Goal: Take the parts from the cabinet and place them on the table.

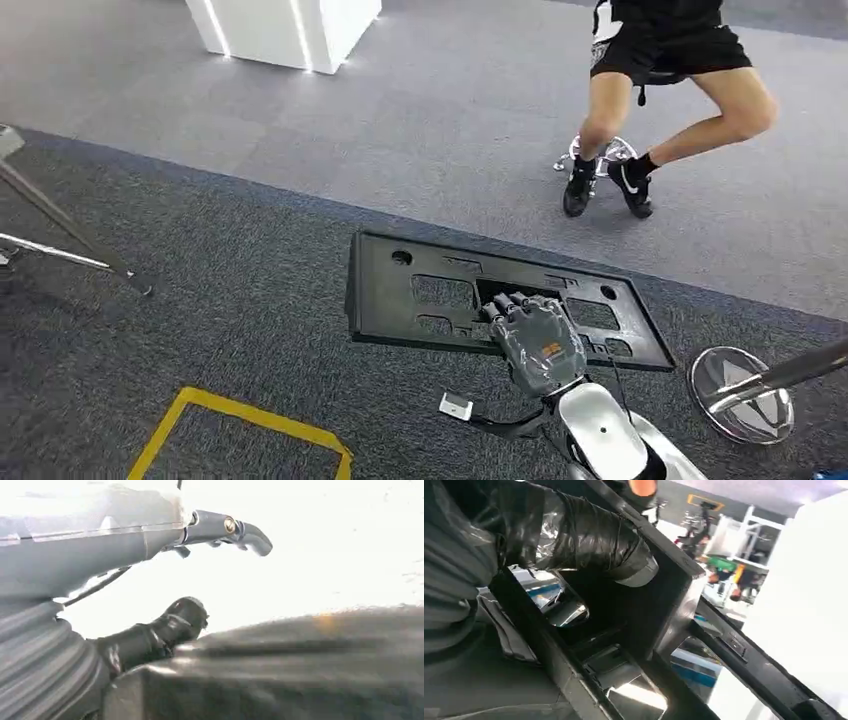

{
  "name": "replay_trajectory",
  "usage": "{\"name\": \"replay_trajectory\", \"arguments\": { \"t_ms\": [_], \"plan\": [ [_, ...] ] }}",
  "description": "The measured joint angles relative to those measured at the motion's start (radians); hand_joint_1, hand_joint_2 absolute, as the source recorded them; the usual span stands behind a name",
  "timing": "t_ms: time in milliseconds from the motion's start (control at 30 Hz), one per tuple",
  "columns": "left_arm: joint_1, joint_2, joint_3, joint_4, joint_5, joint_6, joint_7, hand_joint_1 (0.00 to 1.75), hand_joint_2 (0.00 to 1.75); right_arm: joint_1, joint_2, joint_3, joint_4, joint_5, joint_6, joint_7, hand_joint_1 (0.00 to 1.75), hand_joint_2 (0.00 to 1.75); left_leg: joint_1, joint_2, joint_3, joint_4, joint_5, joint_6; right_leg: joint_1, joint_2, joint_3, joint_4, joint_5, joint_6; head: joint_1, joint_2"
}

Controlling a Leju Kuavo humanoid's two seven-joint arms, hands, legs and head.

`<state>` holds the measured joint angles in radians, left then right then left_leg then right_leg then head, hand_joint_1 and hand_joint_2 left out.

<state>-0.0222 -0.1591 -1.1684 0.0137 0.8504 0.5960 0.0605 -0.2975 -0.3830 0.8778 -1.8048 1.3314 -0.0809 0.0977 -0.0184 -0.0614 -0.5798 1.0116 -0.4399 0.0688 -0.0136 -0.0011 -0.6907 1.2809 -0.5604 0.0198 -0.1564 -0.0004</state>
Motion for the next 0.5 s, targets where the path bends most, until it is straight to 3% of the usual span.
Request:
{"name": "replay_trajectory", "arguments": {
  "t_ms": [33,67,100,133,233,267,333,367,433,467,500],
  "plan": [
    [0.005,-0.001,0.008,0.000,0.024,0.021,-0.039,0.00,1.75,0.004,-0.005,0.000,-0.002,0.006,-0.001,0.005,1.75,1.75,0.001,-0.016,0.001,0.005,-0.002,-0.002,-0.001,0.005,0.034,-0.077,0.048,-0.002,0.000,0.000],
    [0.013,-0.002,0.021,0.000,0.060,0.044,-0.101,0.00,1.75,0.011,-0.011,-0.003,-0.009,0.013,-0.001,0.009,1.75,1.75,0.002,-0.029,0.001,0.011,-0.007,-0.006,-0.004,0.026,0.076,-0.169,0.097,-0.003,0.000,0.000],
    [0.022,-0.003,0.042,0.000,0.099,0.060,-0.165,0.00,1.75,0.019,-0.018,-0.008,-0.016,0.018,-0.003,0.011,1.75,1.75,0.001,-0.038,-0.002,0.015,-0.011,-0.011,-0.009,0.078,0.098,-0.215,0.092,-0.006,0.000,0.000],
    [0.025,-0.003,0.069,0.000,0.144,0.063,-0.237,0.00,1.75,0.030,-0.023,-0.013,-0.023,0.022,-0.005,0.012,1.75,1.75,-0.002,-0.051,-0.010,0.028,-0.013,-0.015,-0.011,0.088,0.101,-0.239,0.088,-0.005,0.000,0.000],
    [0.043,-0.001,0.145,0.005,0.280,0.048,-0.439,0.00,1.75,0.066,-0.043,-0.028,-0.040,0.034,-0.014,0.022,1.75,1.75,0.010,-0.078,-0.019,0.020,-0.007,-0.030,0.001,0.060,0.100,-0.234,0.089,-0.014,0.000,0.000],
    [0.043,-0.002,0.185,0.006,0.337,0.023,-0.541,0.00,1.75,0.084,-0.051,-0.041,-0.048,0.040,-0.023,0.023,1.75,1.75,0.006,-0.088,-0.021,0.024,-0.009,-0.036,-0.011,0.044,0.104,-0.245,0.093,-0.021,-0.001,0.000],
    [0.070,-0.002,0.279,-0.022,0.343,0.030,-0.704,0.00,1.75,0.133,-0.069,-0.078,-0.067,0.055,-0.042,0.016,1.75,1.75,0.005,0.014,-0.046,0.087,-0.056,-0.046,-0.005,0.018,0.118,-0.252,0.092,-0.030,-0.002,0.000],
    [0.116,0.011,0.332,-0.112,0.256,0.064,-0.735,0.00,1.75,0.157,-0.074,-0.096,-0.079,0.062,-0.050,0.007,1.75,1.75,0.011,0.040,-0.081,0.166,-0.097,-0.053,-0.002,0.007,0.120,-0.252,0.089,-0.038,-0.002,0.000],
    [0.195,0.026,0.483,-0.282,-0.034,0.094,-0.668,0.00,1.75,0.193,-0.081,-0.120,-0.090,0.066,-0.047,-0.003,1.75,1.75,0.021,0.052,-0.146,0.299,-0.145,-0.059,0.001,-0.016,0.122,-0.251,0.086,-0.040,-0.002,0.000],
    [0.246,0.023,0.572,-0.377,-0.243,0.096,-0.573,0.00,1.75,0.206,-0.085,-0.130,-0.092,0.066,-0.045,-0.010,1.75,1.75,0.025,0.056,-0.156,0.315,-0.139,-0.060,0.002,-0.029,0.123,-0.251,0.083,-0.039,-0.002,0.000],
    [0.301,0.023,0.655,-0.491,-0.458,0.086,-0.471,0.00,1.75,0.219,-0.087,-0.139,-0.095,0.066,-0.046,-0.015,1.75,1.75,0.027,0.058,-0.141,0.286,-0.115,-0.060,0.002,-0.041,0.126,-0.251,0.080,-0.038,-0.002,0.000]
  ]
}}
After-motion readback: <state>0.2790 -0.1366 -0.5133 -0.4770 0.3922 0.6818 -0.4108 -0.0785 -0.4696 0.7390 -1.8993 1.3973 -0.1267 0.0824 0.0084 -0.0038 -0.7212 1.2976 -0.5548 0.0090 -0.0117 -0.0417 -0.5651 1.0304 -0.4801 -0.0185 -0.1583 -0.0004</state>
